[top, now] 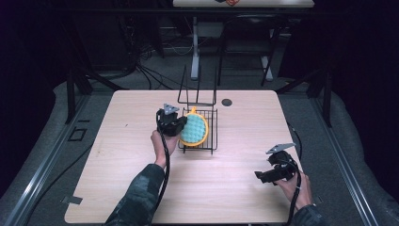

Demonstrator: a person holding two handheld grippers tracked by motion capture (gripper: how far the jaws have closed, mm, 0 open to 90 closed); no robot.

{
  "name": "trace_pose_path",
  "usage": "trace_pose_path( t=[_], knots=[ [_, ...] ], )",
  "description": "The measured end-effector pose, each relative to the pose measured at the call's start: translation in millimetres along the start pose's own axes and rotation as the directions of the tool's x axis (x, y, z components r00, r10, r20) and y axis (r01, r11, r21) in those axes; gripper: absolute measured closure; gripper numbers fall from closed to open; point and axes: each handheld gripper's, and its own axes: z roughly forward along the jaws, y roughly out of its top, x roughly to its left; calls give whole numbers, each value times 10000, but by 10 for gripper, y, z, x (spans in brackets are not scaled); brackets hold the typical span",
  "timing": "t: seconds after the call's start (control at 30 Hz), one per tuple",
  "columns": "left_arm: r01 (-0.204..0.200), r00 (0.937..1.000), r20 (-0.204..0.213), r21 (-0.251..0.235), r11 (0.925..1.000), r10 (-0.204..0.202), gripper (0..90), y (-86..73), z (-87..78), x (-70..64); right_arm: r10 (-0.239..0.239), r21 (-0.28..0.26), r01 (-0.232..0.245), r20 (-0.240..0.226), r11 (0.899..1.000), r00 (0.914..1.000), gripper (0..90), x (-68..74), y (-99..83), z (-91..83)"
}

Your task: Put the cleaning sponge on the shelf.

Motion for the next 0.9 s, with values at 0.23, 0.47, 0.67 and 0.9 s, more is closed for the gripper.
trace_pose_path(
  t=[0.23,0.47,0.67,0.9],
  knots=[
    [143,9998,-148,-118,9998,-144,870,-49,96,-58,26,-134,-26,9,9999,10000,89,7,-2,1],
    [248,9995,-189,35,9997,-247,869,-89,194,-74,27,-30,-27,-42,10000,10000,89,8,-2,2],
    [431,9988,-240,254,9987,-425,868,-125,277,-72,41,-47,-41,-60,10000,10000,89,8,-3,0],
    [648,9977,-227,388,9971,-640,866,-167,359,-74,-34,-132,33,-86,9999,10000,88,17,-3,-3]
  ],
)
